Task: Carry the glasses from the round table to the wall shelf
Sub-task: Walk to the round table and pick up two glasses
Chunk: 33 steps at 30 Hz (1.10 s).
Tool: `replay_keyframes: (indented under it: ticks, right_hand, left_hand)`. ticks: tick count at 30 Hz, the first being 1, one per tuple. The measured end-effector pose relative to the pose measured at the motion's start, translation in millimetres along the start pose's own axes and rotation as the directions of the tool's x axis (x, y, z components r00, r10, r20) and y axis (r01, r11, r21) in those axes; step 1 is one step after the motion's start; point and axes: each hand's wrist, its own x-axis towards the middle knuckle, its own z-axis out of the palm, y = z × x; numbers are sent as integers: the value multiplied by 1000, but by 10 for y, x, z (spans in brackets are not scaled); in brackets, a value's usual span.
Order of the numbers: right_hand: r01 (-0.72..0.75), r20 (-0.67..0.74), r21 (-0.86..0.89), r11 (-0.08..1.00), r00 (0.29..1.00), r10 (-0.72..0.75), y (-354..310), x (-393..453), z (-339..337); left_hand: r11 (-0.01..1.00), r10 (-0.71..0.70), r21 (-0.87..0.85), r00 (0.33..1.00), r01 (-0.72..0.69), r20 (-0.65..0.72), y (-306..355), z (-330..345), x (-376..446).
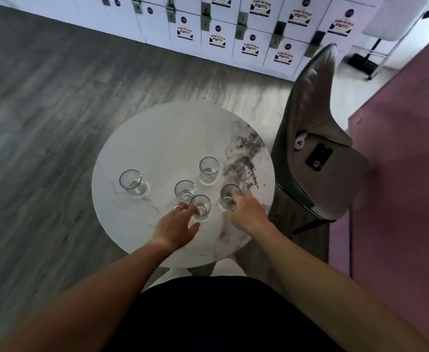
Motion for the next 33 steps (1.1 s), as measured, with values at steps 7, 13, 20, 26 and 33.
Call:
replay_keyframes:
  ticks: [7, 13, 20, 26, 33]
  right_hand:
    - [189, 28, -4, 982, 982, -189, 242, 272, -42]
    - [405, 18, -60, 912, 914, -404, 401, 427, 0]
    - [608, 64, -98, 788, 794, -604, 442, 397, 146]
    - [771, 172, -86, 630, 635, -753, 76, 274, 355]
    - [890, 314, -20, 455, 438, -843, -788, -82, 754]
  left_hand:
    - [982, -162, -116, 980, 149, -118, 141, 163, 75]
    - [948, -296, -190, 927, 255, -229, 315, 286, 0]
    - [884, -440, -310, 847, 350, -299, 507, 470, -387]
    - [766, -628, -438, 691, 470, -357, 427, 628, -976]
    - [618, -784, -579, 465, 531, -411, 5, 658, -1739]
